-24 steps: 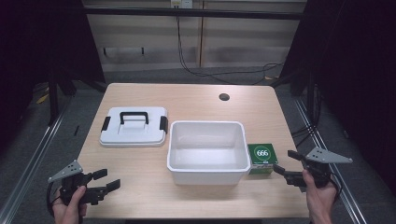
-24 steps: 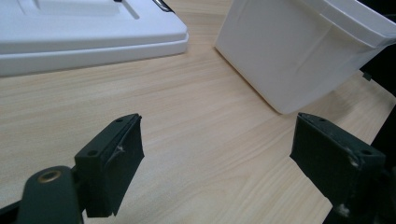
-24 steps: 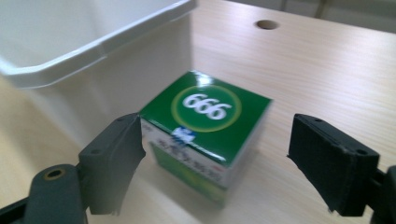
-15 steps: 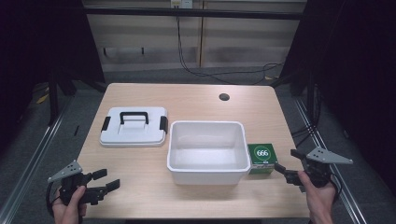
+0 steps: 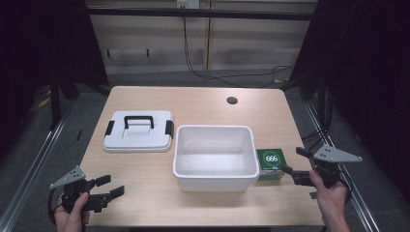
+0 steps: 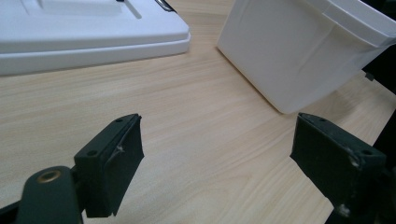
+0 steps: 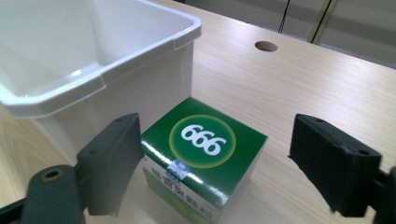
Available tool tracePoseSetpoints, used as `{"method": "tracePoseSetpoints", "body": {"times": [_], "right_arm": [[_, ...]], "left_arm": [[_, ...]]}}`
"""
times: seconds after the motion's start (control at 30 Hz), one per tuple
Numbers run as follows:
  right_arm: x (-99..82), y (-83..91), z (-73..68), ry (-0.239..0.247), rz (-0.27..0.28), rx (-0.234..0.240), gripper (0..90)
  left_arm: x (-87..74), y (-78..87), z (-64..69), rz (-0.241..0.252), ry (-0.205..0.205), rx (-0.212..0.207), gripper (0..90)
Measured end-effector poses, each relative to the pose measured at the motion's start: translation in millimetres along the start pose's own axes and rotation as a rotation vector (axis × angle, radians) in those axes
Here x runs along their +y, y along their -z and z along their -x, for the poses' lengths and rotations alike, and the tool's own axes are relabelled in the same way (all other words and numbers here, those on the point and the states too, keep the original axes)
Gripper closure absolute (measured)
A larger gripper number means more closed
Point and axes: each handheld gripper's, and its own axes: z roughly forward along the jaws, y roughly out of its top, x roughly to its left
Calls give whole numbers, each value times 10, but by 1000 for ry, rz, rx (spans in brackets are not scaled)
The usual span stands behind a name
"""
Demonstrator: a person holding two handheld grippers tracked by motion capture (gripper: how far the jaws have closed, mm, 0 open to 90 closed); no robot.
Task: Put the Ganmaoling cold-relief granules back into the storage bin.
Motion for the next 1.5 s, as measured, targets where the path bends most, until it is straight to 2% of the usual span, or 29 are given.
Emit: {"method": "tracePoseSetpoints", "body": {"times": [0.03, 0.07, 0.17, 0.2, 0.23, 0.27, 0.33, 0.37, 0.4, 0.43, 0.53, 0.57, 0.63, 0.7, 0.73, 0.83, 0.93, 1.03, 1.13, 1.2, 1.23, 1.27, 1.4, 1.43, 1.47, 1.5], "right_arm": [[0, 0, 0, 0, 0, 0, 176], [27, 11, 13, 21, 7, -19, 173], [117, 15, 61, 39, -8, -15, 178], [198, -1, 76, 62, -43, -1, 206], [198, -1, 76, 62, -43, -1, 206], [287, -36, 64, 104, -103, 5, 206], [367, -70, 60, 105, -146, 84, 224], [367, -70, 60, 105, -146, 84, 224], [437, -86, 54, 110, -191, 109, 224], [437, -86, 54, 110, -191, 109, 224], [541, -114, 66, 139, -250, 168, 172], [541, -114, 66, 139, -250, 168, 172], [578, -127, 78, 150, -283, 158, 133], [605, -145, 106, 153, -290, 177, 145], [632, -172, 135, 158, -320, 201, 140], [650, -216, 144, 159, -342, 210, 146], [682, -276, 130, 182, -386, 222, 134], [702, -349, 115, 233, -427, 252, 121], [698, -414, 101, 258, -449, 294, 119], [704, -466, 100, 305, -486, 329, 110], [704, -466, 100, 305, -486, 329, 110], [713, -504, 106, 324, -516, 344, 110], [738, -541, 116, 333, -546, 349, 110], [745, -567, 120, 356, -556, 342, 109], [755, -620, 99, 402, -600, 348, 102], [755, -620, 99, 402, -600, 348, 102]], "left_arm": [[0, 0, 0, 0, 0, 0, 164], [-2, 1, 1, 0, 0, 1, 164], [-1, 14, 1, 9, -9, -5, 163], [0, 16, 4, 13, -6, -5, 163], [-1, 16, 4, 13, -6, -6, 163], [-2, 15, 3, 12, -5, -5, 163], [0, 14, 4, 11, -8, -6, 163], [0, 14, 4, 11, -8, -6, 163], [0, 14, 6, 12, -6, -7, 163], [0, 14, 6, 12, -7, -8, 163], [0, 13, 4, 9, -9, -9, 164], [0, 13, 4, 9, -9, -9, 163], [1, 12, 5, 11, -11, -9, 163], [0, 12, 5, 7, -8, -8, 163], [-1, 11, 3, 6, -6, -8, 163], [0, 11, 0, 6, -7, -7, 163], [0, 11, -2, 6, -6, -7, 163], [1, 13, -1, 6, -9, -8, 164], [1, 13, -6, 5, -8, -9, 163], [0, 9, -1, 5, -4, -10, 164], [0, 9, -1, 5, -4, -10, 164], [0, 8, 1, 6, -4, -10, 164], [-1, 1, -3, 1, 0, -5, 163], [0, 0, -5, 0, -2, -5, 163], [1, 0, -4, 0, -2, -6, 163], [1, 0, -2, 1, -2, -6, 163]]}}
